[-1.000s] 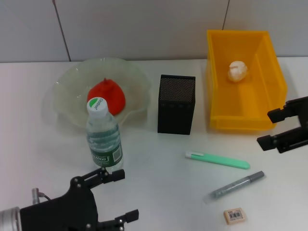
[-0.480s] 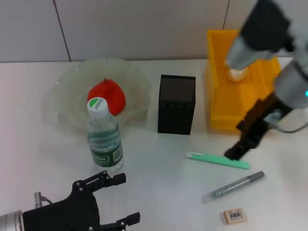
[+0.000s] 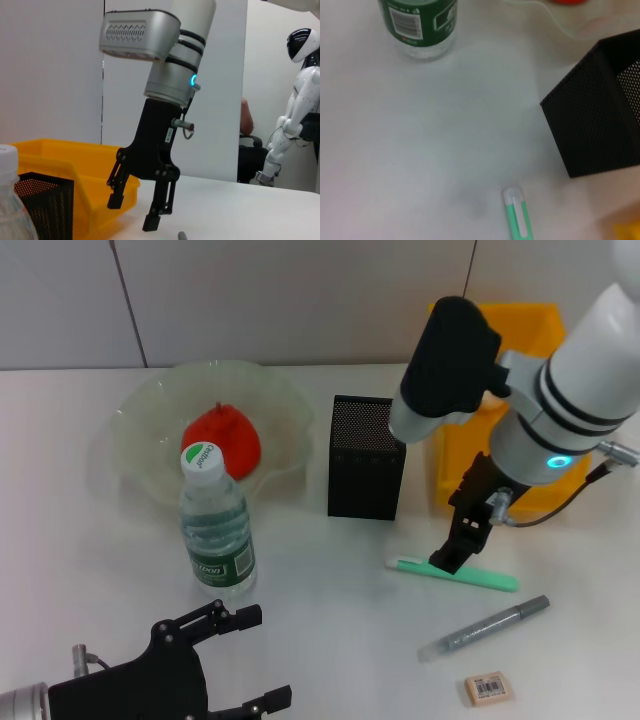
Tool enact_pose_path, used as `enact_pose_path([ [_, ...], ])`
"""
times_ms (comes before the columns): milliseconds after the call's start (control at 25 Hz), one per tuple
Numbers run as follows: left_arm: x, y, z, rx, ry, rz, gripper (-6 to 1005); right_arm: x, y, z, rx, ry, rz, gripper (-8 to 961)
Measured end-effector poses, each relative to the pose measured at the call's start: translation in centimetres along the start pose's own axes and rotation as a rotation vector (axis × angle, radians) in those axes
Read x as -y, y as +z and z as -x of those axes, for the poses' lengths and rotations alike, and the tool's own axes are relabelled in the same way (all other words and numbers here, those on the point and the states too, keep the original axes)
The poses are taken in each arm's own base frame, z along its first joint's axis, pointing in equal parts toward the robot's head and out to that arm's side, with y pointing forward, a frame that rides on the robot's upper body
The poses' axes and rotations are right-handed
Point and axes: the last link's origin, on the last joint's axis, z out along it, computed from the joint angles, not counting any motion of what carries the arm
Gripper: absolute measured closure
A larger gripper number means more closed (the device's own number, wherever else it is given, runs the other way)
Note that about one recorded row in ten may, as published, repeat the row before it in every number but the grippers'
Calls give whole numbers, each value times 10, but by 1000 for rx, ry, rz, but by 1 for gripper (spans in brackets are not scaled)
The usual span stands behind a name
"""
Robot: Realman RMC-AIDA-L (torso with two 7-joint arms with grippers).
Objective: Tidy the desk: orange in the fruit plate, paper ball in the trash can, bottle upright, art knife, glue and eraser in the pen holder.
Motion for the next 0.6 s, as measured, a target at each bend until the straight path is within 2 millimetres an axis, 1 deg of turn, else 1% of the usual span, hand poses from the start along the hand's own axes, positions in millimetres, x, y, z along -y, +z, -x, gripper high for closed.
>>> enact_pose_path([
  [120,0,0,0,0,1,0,173,-2,5,2,-2,-4,6,147],
  [280,0,0,0,1,1,0,173,-9,15,4,-3,-32,17,152],
  [560,0,0,0,1,1,0,173,-10,25,3,-9,-24,26,161],
  [600,1,0,0,2,1,0,173,-9,27,3,-5,-21,24,193],
])
